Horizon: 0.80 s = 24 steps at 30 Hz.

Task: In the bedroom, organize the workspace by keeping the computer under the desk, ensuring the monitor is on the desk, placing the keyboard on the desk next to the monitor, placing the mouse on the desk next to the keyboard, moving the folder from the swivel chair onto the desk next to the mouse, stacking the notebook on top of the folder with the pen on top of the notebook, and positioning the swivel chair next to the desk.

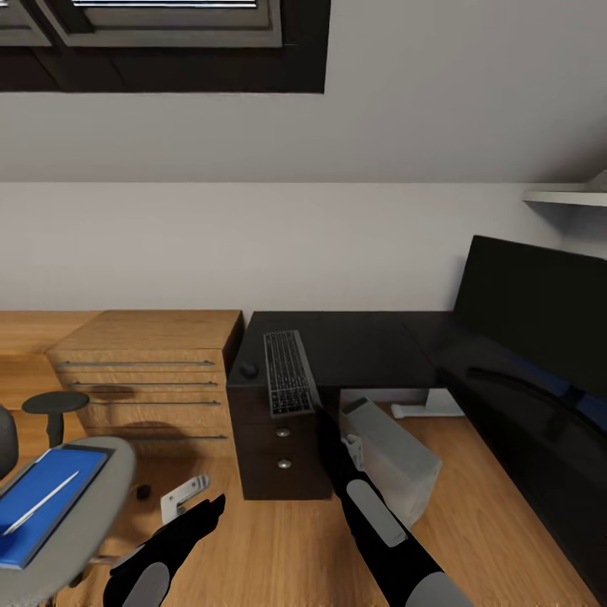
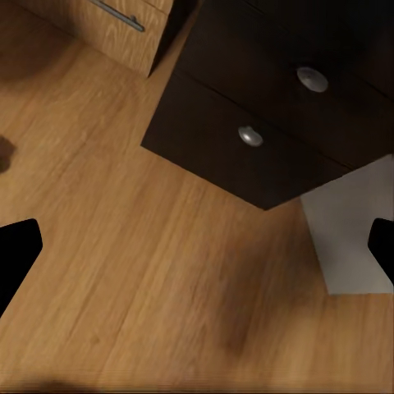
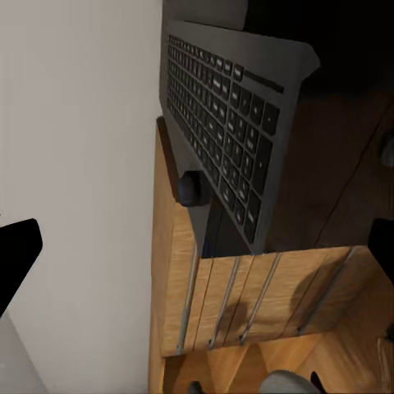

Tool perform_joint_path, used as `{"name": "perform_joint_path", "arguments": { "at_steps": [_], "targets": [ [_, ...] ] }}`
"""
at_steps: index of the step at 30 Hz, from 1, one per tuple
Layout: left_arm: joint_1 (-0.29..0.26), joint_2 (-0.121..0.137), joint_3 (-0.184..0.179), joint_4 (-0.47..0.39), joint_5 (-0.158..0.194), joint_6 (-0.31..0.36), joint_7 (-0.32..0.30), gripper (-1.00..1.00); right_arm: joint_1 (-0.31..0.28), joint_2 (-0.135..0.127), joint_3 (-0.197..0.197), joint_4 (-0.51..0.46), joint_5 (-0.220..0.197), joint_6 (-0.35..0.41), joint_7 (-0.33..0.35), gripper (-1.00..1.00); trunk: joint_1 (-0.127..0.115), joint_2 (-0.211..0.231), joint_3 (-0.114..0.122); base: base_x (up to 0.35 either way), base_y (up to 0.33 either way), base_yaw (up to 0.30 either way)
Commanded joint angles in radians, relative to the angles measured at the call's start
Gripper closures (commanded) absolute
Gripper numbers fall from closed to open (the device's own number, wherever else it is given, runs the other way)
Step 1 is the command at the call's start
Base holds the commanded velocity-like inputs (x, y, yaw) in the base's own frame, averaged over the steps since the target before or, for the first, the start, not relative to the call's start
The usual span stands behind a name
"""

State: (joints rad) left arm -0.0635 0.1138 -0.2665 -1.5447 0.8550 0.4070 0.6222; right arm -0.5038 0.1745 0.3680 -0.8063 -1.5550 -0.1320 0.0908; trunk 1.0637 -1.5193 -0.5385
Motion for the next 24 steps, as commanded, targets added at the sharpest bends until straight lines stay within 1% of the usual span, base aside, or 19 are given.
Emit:
{"name": "perform_joint_path", "arguments": {
  "at_steps": [1,9,14,17,19,22,23,24],
  "targets": [
    [-0.001,0.001,-0.002,-0.002,0.007,0.001,0.009,-1.00,-0.001,0.000,0.002,0.002,-0.010,-0.007,0.005,-1.00,0.000,-0.001,-0.001,-0.219,-0.139,0.000],
    [-0.001,0.000,-0.004,-0.002,0.007,0.001,0.010,-1.00,-0.001,0.000,0.001,0.005,-0.010,-0.011,0.004,-1.00,0.000,-0.001,-0.001,-0.215,-0.157,0.000],
    [-0.001,0.000,-0.005,-0.002,0.007,0.001,0.010,-1.00,-0.001,0.000,0.001,0.005,-0.009,-0.011,-0.004,-1.00,0.000,-0.001,-0.001,-0.054,-0.042,0.000],
    [-0.001,0.000,-0.006,-0.002,0.007,0.001,0.011,-1.00,-0.001,0.000,0.002,0.006,-0.008,-0.010,-0.019,-1.00,-0.012,0.020,0.008,-0.018,-0.014,0.000],
    [-0.001,-0.001,-0.008,-0.002,0.007,0.001,0.011,-1.00,-0.001,0.000,0.002,0.006,0.001,-0.010,-0.040,-1.00,-0.020,0.034,0.015,-0.008,-0.006,0.000],
    [-0.001,-0.001,-0.010,-0.001,0.007,0.001,0.012,-1.00,-0.001,0.000,0.001,0.006,0.035,-0.009,-0.065,-1.00,-0.031,0.055,0.024,-0.004,-0.003,0.000],
    [-0.001,-0.001,-0.010,-0.001,0.007,0.001,0.012,-1.00,-0.001,0.000,0.001,0.006,0.063,-0.009,-0.073,-1.00,-0.035,0.062,0.027,-0.002,-0.001,0.000],
    [-0.001,-0.001,-0.011,0.001,0.007,0.001,0.013,-1.00,-0.001,0.000,0.001,0.005,0.077,-0.009,-0.076,-1.00,-0.039,0.069,0.030,-0.001,-0.001,0.000]
  ]
}}
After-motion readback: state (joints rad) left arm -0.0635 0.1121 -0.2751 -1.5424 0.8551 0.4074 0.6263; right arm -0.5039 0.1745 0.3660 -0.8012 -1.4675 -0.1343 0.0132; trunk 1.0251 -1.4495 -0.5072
